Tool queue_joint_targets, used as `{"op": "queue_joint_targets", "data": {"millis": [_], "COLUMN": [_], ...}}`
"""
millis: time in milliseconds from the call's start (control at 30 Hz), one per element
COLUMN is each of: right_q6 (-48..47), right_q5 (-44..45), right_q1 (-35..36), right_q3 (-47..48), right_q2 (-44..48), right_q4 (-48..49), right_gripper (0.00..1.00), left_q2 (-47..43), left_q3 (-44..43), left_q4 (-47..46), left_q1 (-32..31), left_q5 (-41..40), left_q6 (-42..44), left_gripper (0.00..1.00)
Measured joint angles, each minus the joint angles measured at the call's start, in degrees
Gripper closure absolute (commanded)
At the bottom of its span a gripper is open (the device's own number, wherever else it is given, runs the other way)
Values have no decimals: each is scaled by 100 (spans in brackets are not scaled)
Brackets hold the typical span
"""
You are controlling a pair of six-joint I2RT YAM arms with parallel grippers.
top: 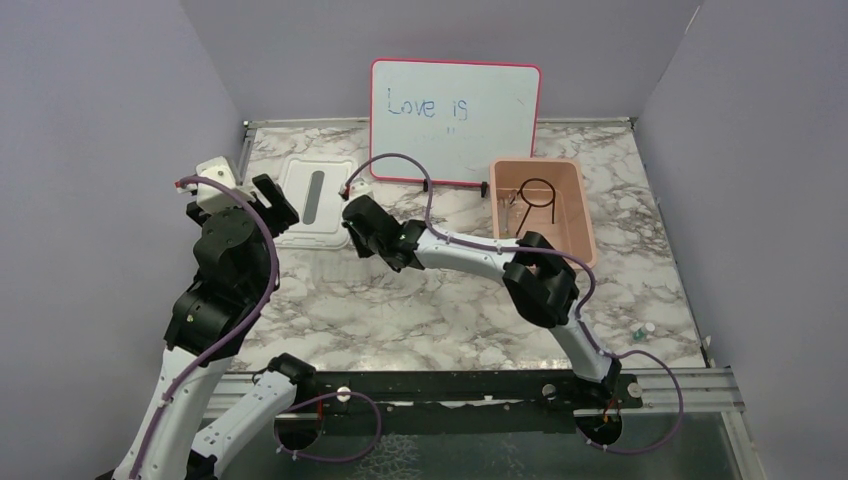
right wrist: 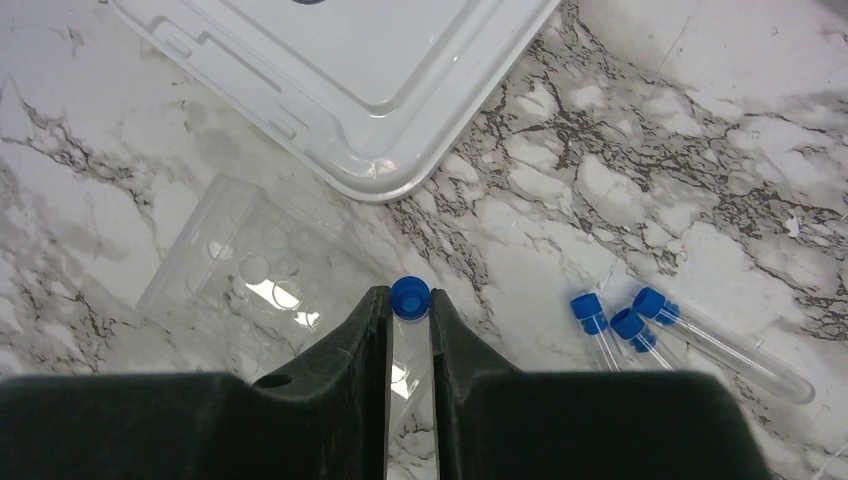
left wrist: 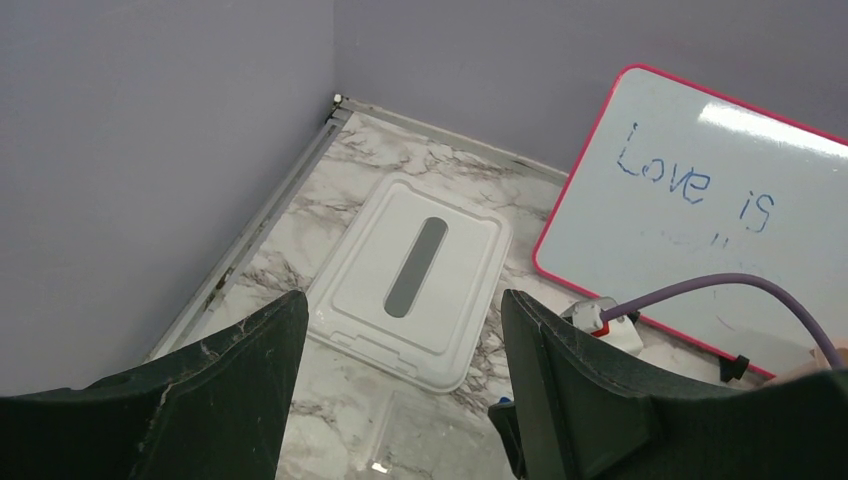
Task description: Organize the chemistry lab equipment
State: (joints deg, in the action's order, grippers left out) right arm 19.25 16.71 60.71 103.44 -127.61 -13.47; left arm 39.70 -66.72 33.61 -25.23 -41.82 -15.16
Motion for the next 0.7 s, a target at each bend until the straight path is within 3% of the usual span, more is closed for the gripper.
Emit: {"op": "queue_joint_targets", "data": {"millis": [467,700], "right_q6": [-1241,-2173], "right_q5": [-378,-667], "right_q1": [-2,-4], "right_q3": [-2000,-2151], "right_q2": [824,846], "right_q4": [2240,2986], "right_gripper": [85,85], "left_q2": [7,44], "left_q3": [129,129], "left_q4": [0,-2], "left_q1": [0,0], "left_q5": [0,-4], "left_q6": [0,0], "left_gripper": [26,26]}}
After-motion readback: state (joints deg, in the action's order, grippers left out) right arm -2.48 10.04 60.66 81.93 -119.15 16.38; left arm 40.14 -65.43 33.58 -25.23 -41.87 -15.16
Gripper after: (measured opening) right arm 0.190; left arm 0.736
